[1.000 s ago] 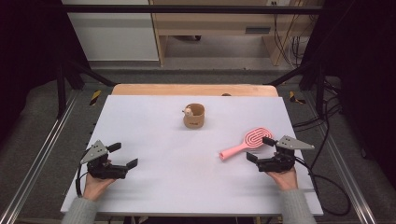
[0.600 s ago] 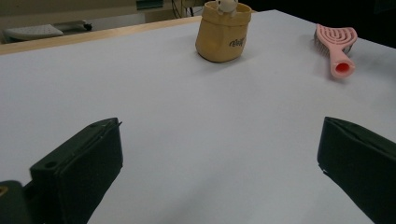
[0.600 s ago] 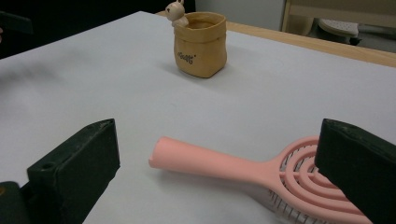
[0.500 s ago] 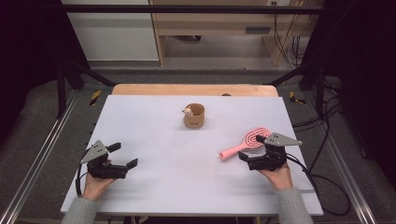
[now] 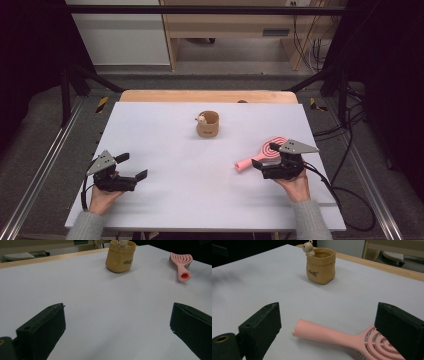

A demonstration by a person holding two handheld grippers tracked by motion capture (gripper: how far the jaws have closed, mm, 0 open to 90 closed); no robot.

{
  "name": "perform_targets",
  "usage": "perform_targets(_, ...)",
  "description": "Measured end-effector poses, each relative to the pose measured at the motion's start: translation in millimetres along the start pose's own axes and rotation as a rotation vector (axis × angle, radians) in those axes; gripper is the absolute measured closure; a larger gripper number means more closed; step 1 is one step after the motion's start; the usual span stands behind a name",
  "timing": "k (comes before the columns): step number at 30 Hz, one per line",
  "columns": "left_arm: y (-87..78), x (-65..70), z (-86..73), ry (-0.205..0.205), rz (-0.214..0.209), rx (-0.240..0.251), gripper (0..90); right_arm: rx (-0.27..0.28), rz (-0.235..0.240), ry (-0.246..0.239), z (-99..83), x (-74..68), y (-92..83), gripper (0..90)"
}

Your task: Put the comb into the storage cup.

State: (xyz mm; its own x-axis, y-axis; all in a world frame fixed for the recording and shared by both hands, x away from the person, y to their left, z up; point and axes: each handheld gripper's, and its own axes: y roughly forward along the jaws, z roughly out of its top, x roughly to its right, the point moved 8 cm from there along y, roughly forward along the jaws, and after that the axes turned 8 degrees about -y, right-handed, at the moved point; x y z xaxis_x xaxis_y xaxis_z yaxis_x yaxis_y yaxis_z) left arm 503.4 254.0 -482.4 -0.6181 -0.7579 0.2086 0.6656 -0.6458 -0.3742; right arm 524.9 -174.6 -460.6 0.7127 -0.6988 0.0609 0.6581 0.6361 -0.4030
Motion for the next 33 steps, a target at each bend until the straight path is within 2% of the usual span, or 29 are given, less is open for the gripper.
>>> perform_targets(6, 0.1, -0.3, -0.1, 0.0, 0.002, -0.001, 0.0, 0.013, 0.007, -0.041, 7.2, -5.2, 5.1, 19.2)
perform_targets(15, -0.3, -0.7, 0.0, 0.0, 0.002, 0.0, 0.0, -0.004, 0.018, -0.054, 16.6, -10.2, 17.4, 41.1)
perform_targets(24, 0.1, -0.7, -0.4, 0.0, 0.003, -0.002, 0.0, -0.058, 0.0, -0.046, 17.7, -9.5, 28.5, 55.4)
perform_targets(33, -0.1, -1.0, -0.2, 0.001, 0.005, -0.001, 0.0, -0.106, 0.022, -0.007, 14.7, -9.3, 39.8, 73.3)
